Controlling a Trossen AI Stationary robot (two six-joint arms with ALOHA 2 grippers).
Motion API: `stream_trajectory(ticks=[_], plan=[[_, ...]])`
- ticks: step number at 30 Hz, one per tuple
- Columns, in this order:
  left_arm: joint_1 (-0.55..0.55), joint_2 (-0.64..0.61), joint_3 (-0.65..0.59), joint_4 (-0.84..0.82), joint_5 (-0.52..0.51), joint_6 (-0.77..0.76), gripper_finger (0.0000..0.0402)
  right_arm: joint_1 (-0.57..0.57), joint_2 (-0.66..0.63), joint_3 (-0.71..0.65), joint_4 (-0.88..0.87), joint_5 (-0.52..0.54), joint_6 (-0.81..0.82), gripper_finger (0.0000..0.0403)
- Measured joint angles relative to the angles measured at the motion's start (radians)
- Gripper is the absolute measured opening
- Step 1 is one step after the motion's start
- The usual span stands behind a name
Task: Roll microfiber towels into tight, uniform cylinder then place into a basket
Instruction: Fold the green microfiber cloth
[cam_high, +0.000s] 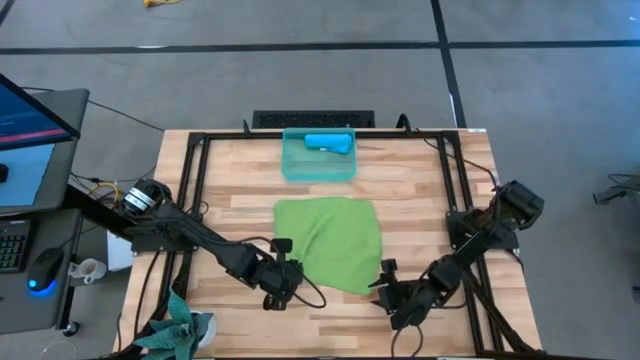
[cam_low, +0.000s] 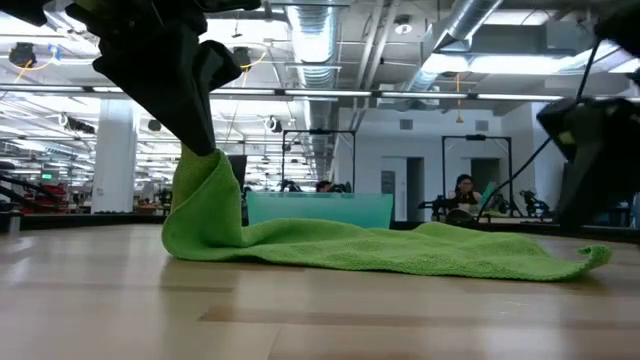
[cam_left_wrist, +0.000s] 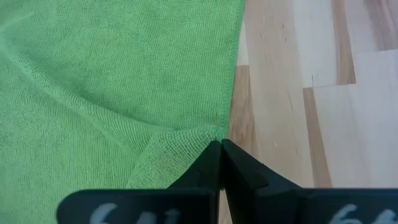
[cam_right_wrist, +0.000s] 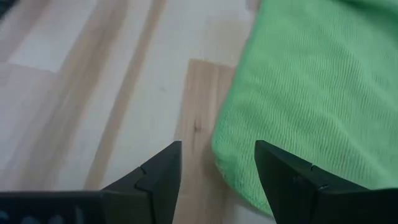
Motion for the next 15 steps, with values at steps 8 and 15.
stream_trajectory(ticks=[8, 15], plan=[[0.000, 0.000, 0.000, -0.001, 0.000, 0.000, 0.0000, -0.040, 0.053, 0.002, 0.011, -0.075, 0.112, 0.0225], [0.000, 0.000, 0.000, -0.001, -0.001, -0.006, 0.0000, -0.064, 0.063, 0.004, 0.016, -0.128, 0.149, 0.0189]])
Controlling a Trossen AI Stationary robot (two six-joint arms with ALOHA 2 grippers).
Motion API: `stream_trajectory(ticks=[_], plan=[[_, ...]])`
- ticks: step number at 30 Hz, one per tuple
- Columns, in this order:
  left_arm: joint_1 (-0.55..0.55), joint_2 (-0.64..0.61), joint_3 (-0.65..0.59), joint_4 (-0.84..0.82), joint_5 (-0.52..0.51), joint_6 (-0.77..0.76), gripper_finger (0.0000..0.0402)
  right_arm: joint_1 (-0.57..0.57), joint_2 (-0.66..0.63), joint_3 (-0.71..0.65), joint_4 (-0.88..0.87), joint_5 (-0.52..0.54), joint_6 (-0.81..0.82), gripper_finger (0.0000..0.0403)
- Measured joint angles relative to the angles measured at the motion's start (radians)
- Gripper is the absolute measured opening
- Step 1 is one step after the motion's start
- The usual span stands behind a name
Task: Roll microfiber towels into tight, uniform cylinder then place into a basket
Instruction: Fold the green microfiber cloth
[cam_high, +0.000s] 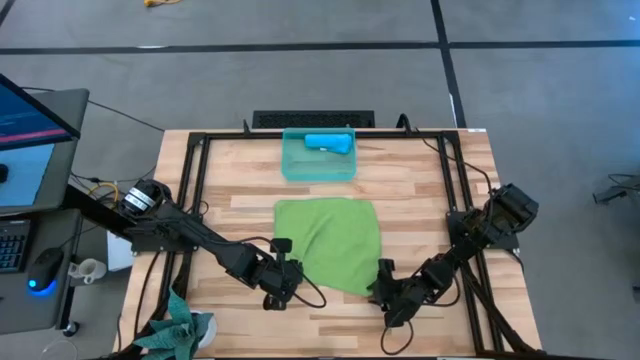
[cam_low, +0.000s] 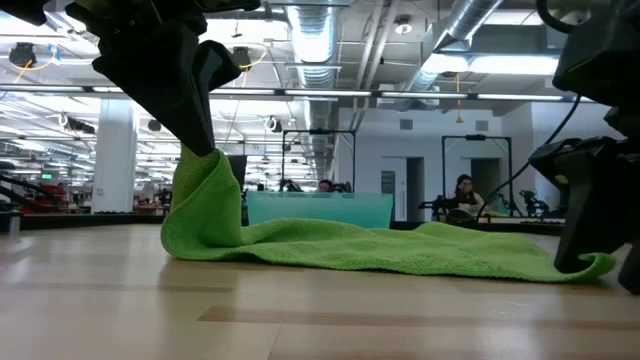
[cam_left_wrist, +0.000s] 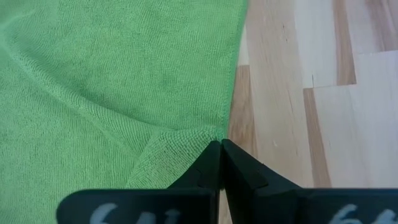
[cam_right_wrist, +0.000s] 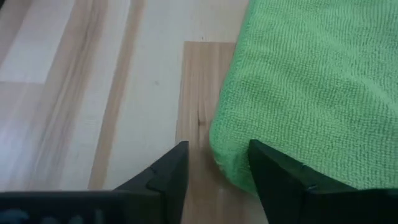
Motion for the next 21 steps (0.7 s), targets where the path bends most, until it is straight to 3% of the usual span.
stream_trajectory(ticks=[11, 16, 21], plan=[[-0.002, 0.000, 0.000, -0.058, 0.006, -0.036, 0.0000, 0.006, -0.027, -0.001, -0.037, -0.030, -0.031, 0.0016], [-0.006, 0.000, 0.000, -0.172, 0.007, -0.093, 0.0000, 0.007, -0.134, -0.009, -0.146, -0.034, -0.027, 0.0022], [-0.006, -0.001, 0.002, -0.237, 0.006, -0.092, 0.0000, 0.007, -0.282, -0.007, -0.219, 0.050, -0.072, 0.0008]])
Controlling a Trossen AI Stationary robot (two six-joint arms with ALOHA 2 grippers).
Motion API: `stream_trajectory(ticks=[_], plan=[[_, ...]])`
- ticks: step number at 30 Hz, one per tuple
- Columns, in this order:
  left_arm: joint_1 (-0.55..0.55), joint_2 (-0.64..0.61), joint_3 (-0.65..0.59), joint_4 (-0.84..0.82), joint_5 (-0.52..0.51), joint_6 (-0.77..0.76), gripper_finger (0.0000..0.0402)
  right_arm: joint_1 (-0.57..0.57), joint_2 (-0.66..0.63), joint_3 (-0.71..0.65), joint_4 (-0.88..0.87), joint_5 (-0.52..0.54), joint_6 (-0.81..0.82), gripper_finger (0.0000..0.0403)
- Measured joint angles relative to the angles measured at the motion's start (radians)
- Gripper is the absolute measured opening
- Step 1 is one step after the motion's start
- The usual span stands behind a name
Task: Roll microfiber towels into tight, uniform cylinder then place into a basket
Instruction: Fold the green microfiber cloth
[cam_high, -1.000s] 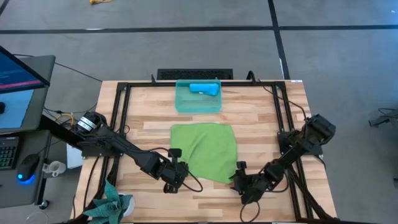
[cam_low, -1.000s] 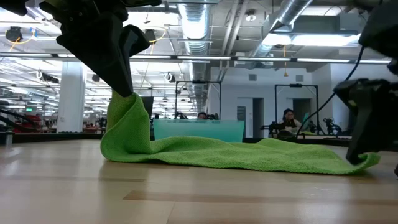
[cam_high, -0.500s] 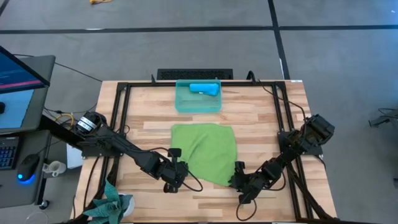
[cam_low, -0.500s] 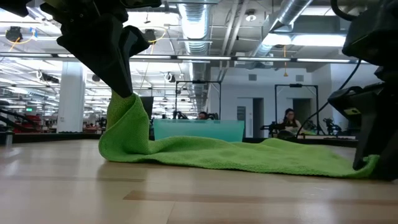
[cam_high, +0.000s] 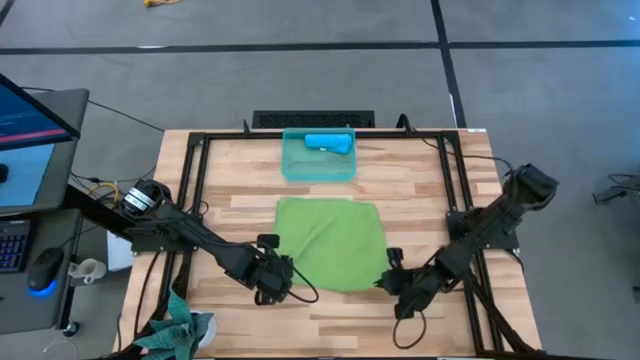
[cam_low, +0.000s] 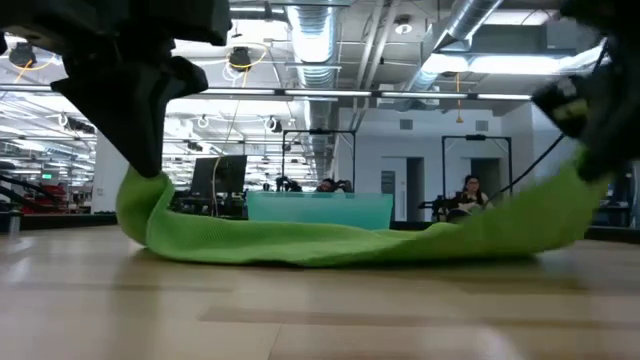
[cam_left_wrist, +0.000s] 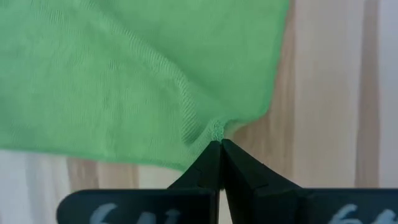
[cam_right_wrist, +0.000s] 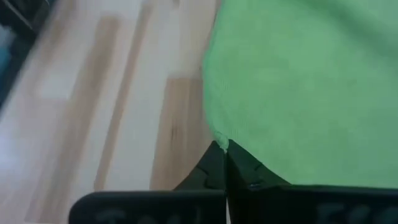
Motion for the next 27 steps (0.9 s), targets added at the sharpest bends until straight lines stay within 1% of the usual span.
stream_trajectory(ticks=[5, 8, 12, 13, 16, 19, 21, 24, 26, 27], plan=[[0.000, 0.000, 0.056, -0.130, -0.009, 0.002, 0.0000, -0.001, -0.172, 0.000, -0.031, 0.078, -0.086, 0.0015], [0.000, 0.000, 0.121, -0.249, -0.048, 0.003, 0.0000, -0.001, -0.272, 0.001, -0.038, 0.112, -0.141, 0.0016], [0.000, -0.001, 0.216, -0.415, -0.103, 0.003, 0.0000, -0.001, -0.394, 0.001, -0.040, 0.119, -0.225, 0.0006], [0.000, -0.001, 0.244, -0.463, -0.126, 0.003, 0.0000, -0.001, -0.425, 0.001, -0.039, 0.136, -0.241, 0.0005], [0.000, -0.001, 0.324, -0.595, -0.212, 0.003, 0.0000, -0.001, -0.509, 0.002, -0.041, 0.236, -0.251, 0.0011], [0.000, -0.001, 0.410, -0.713, -0.350, -0.007, 0.0000, -0.001, -0.582, 0.002, -0.044, 0.330, -0.291, 0.0016], [0.003, -0.001, 0.454, -0.728, -0.460, -0.009, 0.0000, -0.002, -0.618, 0.002, -0.043, 0.367, -0.343, 0.0013], [0.007, -0.005, 0.518, -0.725, -0.579, 0.045, 0.0000, -0.002, -0.656, 0.002, -0.032, 0.417, -0.419, 0.0006], [0.014, -0.010, 0.555, -0.723, -0.645, 0.048, 0.0000, -0.002, -0.674, 0.003, -0.030, 0.418, -0.454, 0.0006], [0.017, -0.010, 0.568, -0.725, -0.662, 0.046, 0.0000, -0.002, -0.680, 0.003, -0.031, 0.404, -0.461, 0.0008]])
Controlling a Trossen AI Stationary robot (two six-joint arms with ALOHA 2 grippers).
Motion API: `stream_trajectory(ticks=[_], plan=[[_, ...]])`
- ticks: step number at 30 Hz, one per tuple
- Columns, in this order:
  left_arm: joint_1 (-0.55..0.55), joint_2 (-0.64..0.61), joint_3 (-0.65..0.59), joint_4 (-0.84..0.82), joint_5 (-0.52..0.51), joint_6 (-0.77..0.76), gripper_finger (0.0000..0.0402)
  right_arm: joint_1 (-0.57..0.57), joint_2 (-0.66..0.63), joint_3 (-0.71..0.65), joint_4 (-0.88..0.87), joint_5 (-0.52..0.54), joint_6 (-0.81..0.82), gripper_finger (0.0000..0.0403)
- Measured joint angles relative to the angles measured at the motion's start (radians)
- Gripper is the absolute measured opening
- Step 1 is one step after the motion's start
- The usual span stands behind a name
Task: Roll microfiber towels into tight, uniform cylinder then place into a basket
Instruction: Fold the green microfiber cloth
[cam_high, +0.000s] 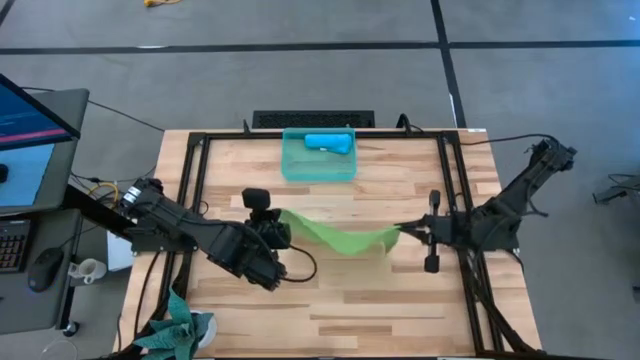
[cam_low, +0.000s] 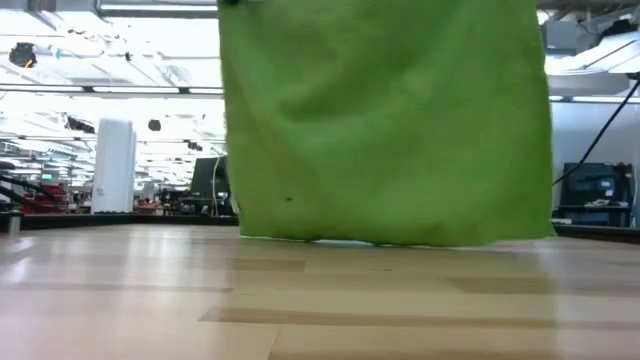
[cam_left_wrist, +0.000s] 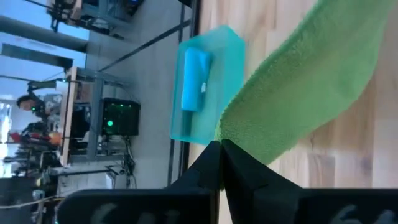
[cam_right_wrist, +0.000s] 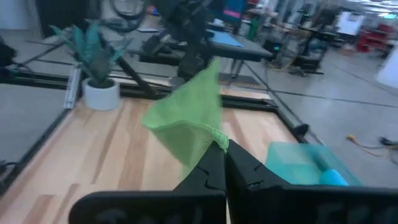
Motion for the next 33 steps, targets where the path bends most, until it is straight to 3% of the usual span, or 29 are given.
stream_trajectory(ticks=[8, 12, 15, 20, 23, 29, 33], plan=[[0.036, 0.003, 0.041, 0.001, 0.039, 0.003, 0.0000, 0.002, -0.009, 0.000, -0.030, 0.014, 0.002, 0.0007], [0.090, -0.006, 0.041, 0.001, 0.069, 0.033, 0.0000, -0.018, -0.008, 0.000, -0.033, 0.085, -0.009, 0.0008], [0.151, -0.019, 0.041, 0.002, 0.017, 0.047, 0.0000, -0.045, -0.012, 0.000, -0.029, 0.154, -0.075, 0.0019], [0.263, -0.041, 0.041, 0.001, -0.162, 0.048, 0.0000, -0.124, -0.015, 0.000, -0.028, 0.242, -0.200, 0.0021], [0.318, -0.047, 0.041, 0.000, -0.196, 0.059, 0.0000, -0.178, -0.015, 0.000, -0.029, 0.241, -0.278, 0.0013], [0.370, -0.041, 0.041, 0.001, -0.124, 0.107, 0.0000, -0.260, -0.015, 0.000, -0.028, 0.225, -0.338, 0.0010], [0.354, -0.039, 0.040, 0.003, -0.108, 0.055, 0.0000, -0.258, -0.015, 0.000, -0.033, 0.049, -0.309, 0.0012]])
